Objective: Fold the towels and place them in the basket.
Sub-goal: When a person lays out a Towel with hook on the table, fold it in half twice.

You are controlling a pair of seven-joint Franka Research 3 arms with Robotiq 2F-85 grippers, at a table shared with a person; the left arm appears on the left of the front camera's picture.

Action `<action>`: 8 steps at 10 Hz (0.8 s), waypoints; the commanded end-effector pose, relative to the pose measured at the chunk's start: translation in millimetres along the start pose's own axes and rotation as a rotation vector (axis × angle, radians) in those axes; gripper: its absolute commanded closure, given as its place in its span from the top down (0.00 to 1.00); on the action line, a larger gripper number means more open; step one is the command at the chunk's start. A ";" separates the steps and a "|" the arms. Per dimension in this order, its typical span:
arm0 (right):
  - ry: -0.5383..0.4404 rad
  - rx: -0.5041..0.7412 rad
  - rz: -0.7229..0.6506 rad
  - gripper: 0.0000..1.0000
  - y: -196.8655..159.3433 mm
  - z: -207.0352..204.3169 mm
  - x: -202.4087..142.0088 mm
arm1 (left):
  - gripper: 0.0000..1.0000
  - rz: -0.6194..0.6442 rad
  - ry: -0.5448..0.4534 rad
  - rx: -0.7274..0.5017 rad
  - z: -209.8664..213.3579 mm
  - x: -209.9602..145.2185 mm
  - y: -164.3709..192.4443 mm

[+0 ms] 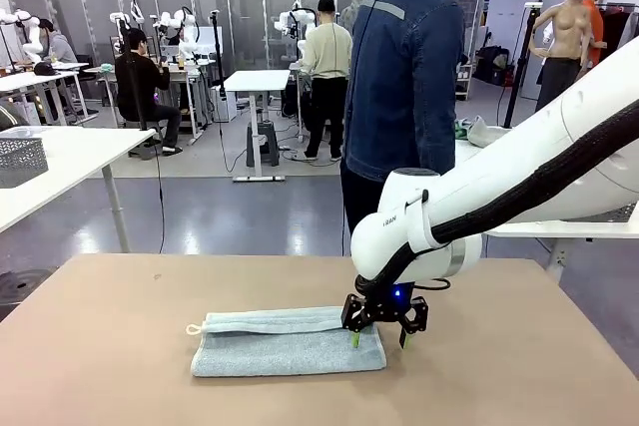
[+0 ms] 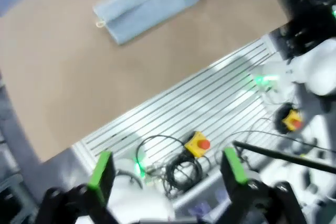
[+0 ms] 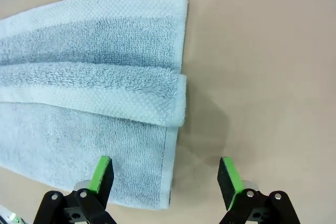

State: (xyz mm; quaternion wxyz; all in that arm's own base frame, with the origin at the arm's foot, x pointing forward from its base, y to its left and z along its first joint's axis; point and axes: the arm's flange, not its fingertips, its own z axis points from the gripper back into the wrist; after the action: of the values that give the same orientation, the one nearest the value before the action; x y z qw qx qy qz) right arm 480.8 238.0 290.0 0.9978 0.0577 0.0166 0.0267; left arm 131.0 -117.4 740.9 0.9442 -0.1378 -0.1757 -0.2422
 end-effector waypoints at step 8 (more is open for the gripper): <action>-0.027 -0.022 -0.038 0.00 6.5 -4.9 12.7 | 1.00 0.081 -0.057 0.031 99.0 16.2 -0.7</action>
State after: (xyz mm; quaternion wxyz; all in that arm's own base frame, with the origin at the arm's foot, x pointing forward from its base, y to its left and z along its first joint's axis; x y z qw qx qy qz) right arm 489.9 237.1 291.4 0.9979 0.0608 0.0082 0.0223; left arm 122.4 -85.7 834.0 0.9517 -0.1393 -0.1968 -0.1903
